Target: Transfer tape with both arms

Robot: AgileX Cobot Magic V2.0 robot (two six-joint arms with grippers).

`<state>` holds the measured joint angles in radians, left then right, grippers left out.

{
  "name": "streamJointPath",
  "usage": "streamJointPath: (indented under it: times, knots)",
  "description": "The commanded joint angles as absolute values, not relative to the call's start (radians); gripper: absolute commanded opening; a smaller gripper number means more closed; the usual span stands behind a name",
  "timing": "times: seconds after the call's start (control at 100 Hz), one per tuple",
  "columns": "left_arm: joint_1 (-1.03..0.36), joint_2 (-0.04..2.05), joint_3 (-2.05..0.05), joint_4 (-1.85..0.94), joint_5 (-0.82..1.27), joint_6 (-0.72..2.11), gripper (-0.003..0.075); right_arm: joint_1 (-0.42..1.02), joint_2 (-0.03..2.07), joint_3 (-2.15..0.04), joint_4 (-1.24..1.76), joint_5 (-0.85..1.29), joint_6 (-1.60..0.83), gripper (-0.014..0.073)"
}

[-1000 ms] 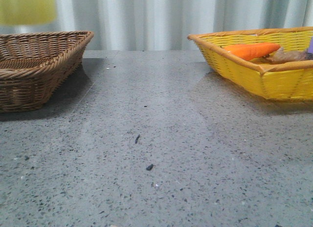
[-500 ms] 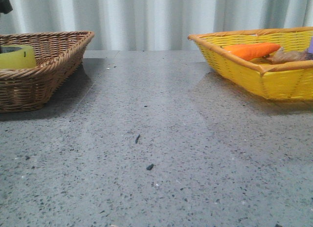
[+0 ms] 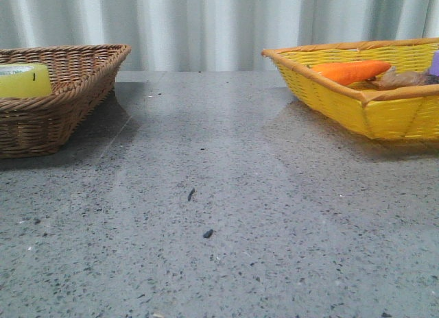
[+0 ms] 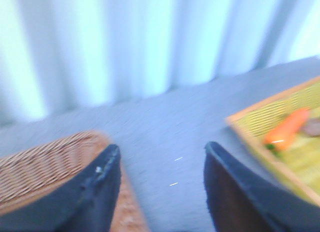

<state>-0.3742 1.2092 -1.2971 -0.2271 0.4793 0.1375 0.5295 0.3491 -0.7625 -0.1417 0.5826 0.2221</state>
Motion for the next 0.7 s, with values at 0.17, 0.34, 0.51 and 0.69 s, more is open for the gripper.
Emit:
streamJointPath:
  times: [0.17,0.34,0.51,0.69]
  knots:
    - [-0.515,0.823,-0.812,-0.222,0.195,0.139,0.0134,0.528,0.329,-0.7,-0.219,0.346,0.212,-0.0062]
    - [-0.517,0.622,-0.53,-0.335,0.195,0.135,-0.0019,0.528,0.329,-0.686,-0.219,0.409,0.212,-0.0062]
    - [-0.517,0.48,-0.401,-0.408,0.193,0.135,-0.002,0.528,0.329,-0.686,-0.219,0.421,0.212,-0.0062]
    - [-0.517,0.438,-0.366,-0.408,0.193,0.135,-0.002,0.528,0.329,-0.686,-0.219,0.421,0.212,-0.0062]
